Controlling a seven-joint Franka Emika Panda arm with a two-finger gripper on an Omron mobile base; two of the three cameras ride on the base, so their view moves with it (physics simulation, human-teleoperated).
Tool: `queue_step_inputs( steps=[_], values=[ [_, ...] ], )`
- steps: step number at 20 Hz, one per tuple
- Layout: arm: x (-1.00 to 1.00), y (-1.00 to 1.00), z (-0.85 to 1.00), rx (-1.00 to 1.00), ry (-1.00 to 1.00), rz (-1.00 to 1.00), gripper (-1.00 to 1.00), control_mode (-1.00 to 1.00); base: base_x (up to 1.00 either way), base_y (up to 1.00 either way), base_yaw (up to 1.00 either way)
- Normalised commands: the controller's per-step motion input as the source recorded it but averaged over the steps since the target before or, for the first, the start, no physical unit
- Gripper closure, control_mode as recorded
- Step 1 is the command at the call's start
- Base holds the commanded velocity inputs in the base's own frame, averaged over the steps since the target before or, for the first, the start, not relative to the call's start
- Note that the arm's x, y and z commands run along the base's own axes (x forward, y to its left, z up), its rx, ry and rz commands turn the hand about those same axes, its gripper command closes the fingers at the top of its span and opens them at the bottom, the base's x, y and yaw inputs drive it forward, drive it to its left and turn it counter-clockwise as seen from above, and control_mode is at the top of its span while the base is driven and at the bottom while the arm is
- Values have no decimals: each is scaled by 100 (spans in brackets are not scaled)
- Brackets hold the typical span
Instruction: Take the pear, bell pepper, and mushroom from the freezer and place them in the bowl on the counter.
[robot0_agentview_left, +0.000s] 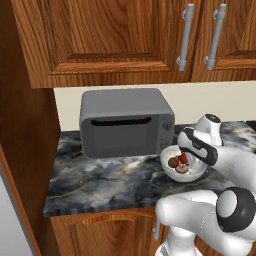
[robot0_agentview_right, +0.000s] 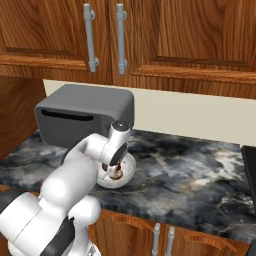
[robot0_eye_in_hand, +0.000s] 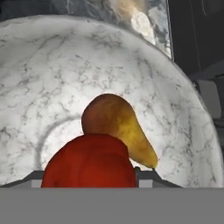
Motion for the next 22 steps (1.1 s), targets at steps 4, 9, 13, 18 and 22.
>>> queue_step_inputs(
  steps=[4, 9, 13, 18, 22],
  values=[
    [19, 0, -20, 0, 4, 0, -100, -100, 0, 0, 0],
    [8, 0, -11, 0, 0, 0, -100, -100, 0, 0, 0],
    [-6, 0, -1, 0, 0, 0, -100, -100, 0, 0, 0],
    [-41, -1, 8, 2, -1, 0, -100, -100, 0, 0, 0],
    [-57, 0, 18, 4, -1, 0, -100, -100, 0, 0, 0]
  ],
)
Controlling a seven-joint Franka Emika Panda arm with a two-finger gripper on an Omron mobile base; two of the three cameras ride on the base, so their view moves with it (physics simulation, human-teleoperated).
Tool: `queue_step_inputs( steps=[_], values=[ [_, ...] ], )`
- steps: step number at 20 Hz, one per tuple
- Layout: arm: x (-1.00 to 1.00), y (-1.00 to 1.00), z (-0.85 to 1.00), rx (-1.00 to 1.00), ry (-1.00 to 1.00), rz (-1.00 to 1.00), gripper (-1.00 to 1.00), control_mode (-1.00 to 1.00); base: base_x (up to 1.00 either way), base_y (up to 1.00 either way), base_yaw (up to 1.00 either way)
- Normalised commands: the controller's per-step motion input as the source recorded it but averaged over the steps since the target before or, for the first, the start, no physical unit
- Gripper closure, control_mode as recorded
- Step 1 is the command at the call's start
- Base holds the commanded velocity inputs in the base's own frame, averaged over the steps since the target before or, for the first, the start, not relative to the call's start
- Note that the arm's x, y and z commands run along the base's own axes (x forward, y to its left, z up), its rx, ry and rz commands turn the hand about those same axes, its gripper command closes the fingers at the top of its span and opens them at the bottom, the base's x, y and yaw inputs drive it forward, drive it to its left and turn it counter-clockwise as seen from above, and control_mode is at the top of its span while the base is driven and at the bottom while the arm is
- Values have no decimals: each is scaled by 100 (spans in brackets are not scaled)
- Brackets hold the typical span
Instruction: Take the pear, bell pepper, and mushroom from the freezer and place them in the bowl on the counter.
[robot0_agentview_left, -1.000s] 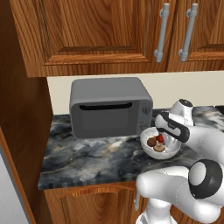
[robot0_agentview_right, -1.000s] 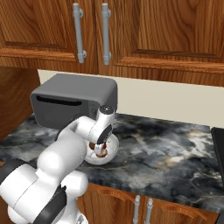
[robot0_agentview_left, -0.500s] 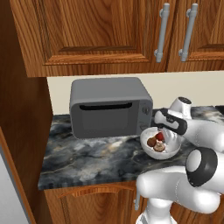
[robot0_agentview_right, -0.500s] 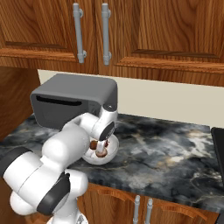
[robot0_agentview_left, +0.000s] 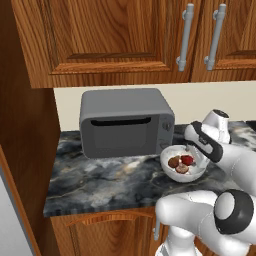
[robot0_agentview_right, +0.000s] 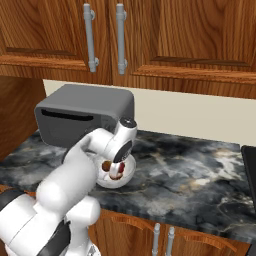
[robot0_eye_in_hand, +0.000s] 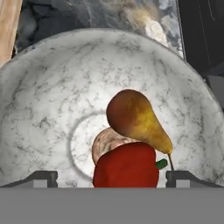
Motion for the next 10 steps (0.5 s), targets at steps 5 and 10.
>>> queue_step_inputs(
  steps=[5, 10],
  values=[
    [-71, 0, 30, 0, -6, 0, -100, -100, 0, 0, 0],
    [-69, 0, 52, 0, -9, 0, -100, -100, 0, 0, 0]
  ],
)
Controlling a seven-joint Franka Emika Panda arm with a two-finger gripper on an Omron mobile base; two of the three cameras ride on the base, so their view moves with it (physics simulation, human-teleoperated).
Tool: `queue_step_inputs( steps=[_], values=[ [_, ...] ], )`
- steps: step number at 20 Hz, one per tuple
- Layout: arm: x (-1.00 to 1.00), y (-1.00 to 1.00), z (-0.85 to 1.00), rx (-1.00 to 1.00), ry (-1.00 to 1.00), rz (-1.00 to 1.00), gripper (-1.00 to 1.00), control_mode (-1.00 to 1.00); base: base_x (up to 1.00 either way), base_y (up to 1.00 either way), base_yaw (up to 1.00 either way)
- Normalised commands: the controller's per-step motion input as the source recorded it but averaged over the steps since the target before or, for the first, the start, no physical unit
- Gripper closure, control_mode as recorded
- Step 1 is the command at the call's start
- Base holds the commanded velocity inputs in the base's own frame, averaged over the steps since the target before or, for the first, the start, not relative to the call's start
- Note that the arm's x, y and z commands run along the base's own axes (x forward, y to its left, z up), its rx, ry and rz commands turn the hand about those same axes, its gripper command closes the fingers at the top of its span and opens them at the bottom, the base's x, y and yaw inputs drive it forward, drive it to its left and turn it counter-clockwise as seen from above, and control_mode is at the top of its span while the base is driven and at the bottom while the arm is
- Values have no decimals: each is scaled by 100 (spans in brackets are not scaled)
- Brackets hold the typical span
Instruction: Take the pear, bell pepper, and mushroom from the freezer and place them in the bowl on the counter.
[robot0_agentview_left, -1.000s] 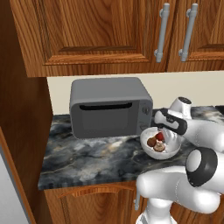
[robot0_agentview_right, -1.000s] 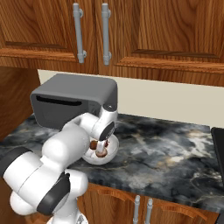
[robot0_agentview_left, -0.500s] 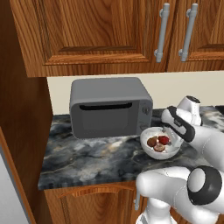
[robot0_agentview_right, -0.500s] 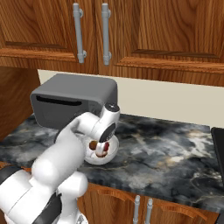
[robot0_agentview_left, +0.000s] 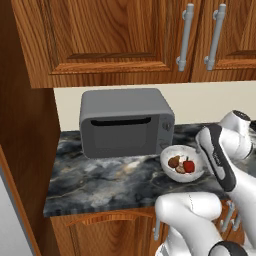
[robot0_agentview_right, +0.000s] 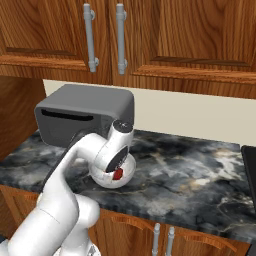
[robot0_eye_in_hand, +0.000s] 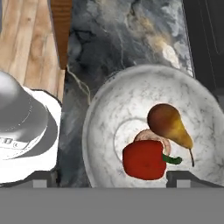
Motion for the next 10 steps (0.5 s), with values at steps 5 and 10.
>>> queue_step_inputs(
  steps=[5, 10],
  values=[
    [-62, 0, 74, 7, -16, 0, -100, -100, 0, 0, 0],
    [-64, 0, 66, 13, -8, 0, -100, -100, 0, 0, 0]
  ],
)
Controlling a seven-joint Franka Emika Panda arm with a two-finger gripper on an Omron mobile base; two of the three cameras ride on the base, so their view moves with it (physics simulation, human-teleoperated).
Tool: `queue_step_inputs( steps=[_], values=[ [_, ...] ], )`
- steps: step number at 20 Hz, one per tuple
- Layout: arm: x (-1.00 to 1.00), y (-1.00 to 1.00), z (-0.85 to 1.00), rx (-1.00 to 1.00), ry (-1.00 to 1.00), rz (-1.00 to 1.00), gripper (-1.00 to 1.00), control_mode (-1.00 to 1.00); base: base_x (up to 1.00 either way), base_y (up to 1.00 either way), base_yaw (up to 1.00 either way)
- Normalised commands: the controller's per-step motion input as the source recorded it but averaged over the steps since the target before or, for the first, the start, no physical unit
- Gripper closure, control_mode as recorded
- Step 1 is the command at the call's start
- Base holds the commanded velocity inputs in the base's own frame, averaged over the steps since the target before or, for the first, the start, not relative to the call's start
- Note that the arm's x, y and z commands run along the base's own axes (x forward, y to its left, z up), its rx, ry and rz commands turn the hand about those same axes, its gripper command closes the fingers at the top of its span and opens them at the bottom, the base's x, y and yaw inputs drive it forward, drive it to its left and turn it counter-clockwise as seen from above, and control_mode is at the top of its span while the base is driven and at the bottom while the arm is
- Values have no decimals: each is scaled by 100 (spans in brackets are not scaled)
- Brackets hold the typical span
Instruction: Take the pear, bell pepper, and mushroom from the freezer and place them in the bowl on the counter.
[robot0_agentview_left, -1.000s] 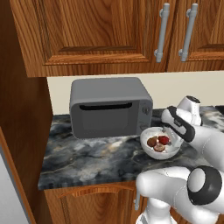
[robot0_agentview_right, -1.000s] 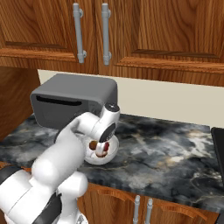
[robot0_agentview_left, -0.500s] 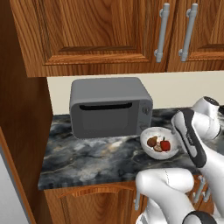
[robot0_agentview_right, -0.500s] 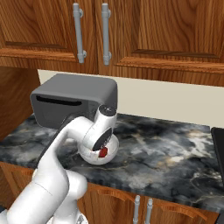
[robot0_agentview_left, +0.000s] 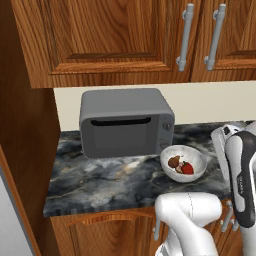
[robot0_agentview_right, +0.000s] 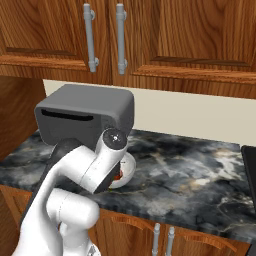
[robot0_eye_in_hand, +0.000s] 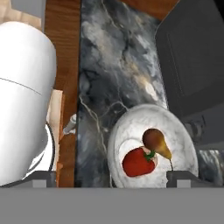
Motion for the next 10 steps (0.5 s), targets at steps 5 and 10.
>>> queue_step_inputs(
  steps=[5, 10],
  values=[
    [-58, 0, 66, 18, -5, 0, -100, -100, 0, 0, 0],
    [-41, 27, 63, 13, -1, 0, -100, -100, 0, 0, 0]
  ],
)
